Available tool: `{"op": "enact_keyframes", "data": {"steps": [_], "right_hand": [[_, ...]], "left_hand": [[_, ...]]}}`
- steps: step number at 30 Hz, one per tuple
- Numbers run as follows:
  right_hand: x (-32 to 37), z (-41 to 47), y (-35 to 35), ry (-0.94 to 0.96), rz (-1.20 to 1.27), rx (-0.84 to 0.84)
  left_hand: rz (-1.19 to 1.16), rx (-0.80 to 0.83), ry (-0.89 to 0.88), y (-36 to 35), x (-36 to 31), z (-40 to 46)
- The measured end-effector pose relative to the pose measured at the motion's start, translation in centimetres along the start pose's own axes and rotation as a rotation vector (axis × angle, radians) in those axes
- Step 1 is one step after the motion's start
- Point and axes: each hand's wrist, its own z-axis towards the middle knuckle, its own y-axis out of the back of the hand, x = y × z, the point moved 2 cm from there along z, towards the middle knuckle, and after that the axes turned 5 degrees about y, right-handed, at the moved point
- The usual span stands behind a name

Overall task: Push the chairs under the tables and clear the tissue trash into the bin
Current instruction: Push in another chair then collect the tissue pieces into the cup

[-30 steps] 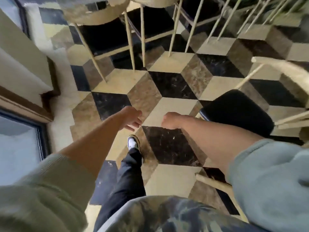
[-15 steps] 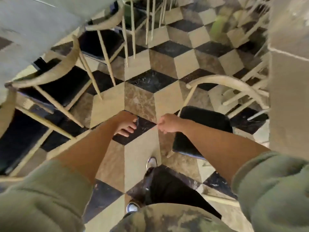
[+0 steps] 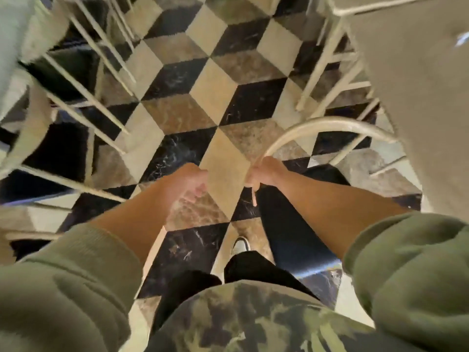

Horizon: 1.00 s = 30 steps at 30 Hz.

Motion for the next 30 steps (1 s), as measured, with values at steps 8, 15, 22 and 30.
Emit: {"op": "enact_keyframes", "data": {"steps": [8,15,22,30], "right_hand": [[-3.8,5.2,3.5,-0.269,0.507,-0.172],[-4.9,11.8,2.2,-0.676,1.056,-0.405],[-4.0,13.7,2.2,-0.899,1.24,-0.611],[-3.9,14.1,2.6,-0.916,1.221,-0.571]], "left_hand": [[0.423,0.099,-0.269,-6.3,-20.6,6.6],[0.705,0.233,-0.47,-16.4,-31.5,13.6],[0.645,0.329,-0.507,-19.2,-34.8,16.9],[0.779,0.573,-0.436,-17.5,-36.5,17.3]]}}
